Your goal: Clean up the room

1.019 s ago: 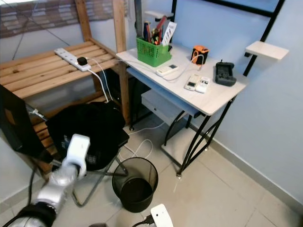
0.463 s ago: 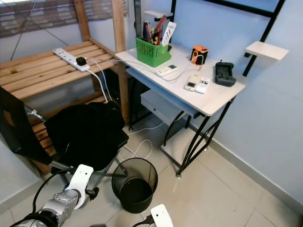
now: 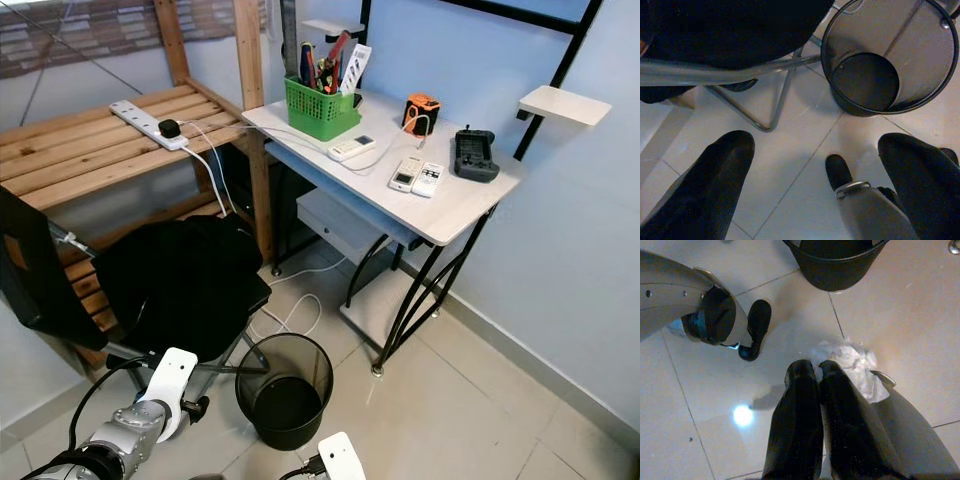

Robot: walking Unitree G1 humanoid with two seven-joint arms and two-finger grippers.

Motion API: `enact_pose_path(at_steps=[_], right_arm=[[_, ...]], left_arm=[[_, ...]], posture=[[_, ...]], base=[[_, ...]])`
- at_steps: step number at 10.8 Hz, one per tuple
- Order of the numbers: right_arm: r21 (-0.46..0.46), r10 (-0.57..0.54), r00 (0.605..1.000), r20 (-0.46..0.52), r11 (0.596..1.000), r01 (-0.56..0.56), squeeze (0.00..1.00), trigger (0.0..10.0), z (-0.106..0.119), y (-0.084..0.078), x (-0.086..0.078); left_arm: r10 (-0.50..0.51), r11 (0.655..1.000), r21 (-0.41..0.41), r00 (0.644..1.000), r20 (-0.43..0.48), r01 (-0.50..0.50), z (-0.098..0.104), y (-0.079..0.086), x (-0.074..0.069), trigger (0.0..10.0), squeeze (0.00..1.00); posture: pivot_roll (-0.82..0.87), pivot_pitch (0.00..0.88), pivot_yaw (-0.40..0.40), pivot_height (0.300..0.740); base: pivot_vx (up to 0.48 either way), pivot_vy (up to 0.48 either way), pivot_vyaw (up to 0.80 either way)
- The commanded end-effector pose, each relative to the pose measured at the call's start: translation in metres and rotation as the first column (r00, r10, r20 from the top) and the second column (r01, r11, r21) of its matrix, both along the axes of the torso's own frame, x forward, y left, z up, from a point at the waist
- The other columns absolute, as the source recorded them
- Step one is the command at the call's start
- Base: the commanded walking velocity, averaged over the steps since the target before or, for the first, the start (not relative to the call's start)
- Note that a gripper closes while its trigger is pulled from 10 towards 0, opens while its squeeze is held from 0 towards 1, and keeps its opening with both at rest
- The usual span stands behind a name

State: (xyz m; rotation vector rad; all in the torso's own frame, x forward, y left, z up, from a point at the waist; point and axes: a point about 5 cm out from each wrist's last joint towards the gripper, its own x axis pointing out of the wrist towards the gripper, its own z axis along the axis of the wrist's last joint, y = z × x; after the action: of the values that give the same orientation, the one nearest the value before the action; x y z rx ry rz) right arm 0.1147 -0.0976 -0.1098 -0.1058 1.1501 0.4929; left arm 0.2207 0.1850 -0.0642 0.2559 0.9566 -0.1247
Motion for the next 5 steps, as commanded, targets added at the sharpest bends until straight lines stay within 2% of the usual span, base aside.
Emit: enact_pose_path(at_steps=[1,5], right_arm=[[-0.037,-0.409,0.791,0.454,0.879,0.475,0.00,10.0,0.0530,-0.0777,0.1141],[-0.037,-0.409,0.791,0.454,0.879,0.475,0.00,10.0,0.0530,-0.0777,0.1141]], left_arm=[[0.017,1.000,-0.020,0.999,0.033,-0.017,0.0053,-0.0025,0.0086,10.0,0.00],[0.017,1.000,-0.020,0.999,0.033,-0.017,0.0053,-0.0025,0.0086,10.0,0.00]], posture=[[0.08,0.000,-0.029,0.726],[0.08,0.000,-0.029,0.726]], base=[[0.000,0.000,0.00],[0.000,0.000,0.00]])
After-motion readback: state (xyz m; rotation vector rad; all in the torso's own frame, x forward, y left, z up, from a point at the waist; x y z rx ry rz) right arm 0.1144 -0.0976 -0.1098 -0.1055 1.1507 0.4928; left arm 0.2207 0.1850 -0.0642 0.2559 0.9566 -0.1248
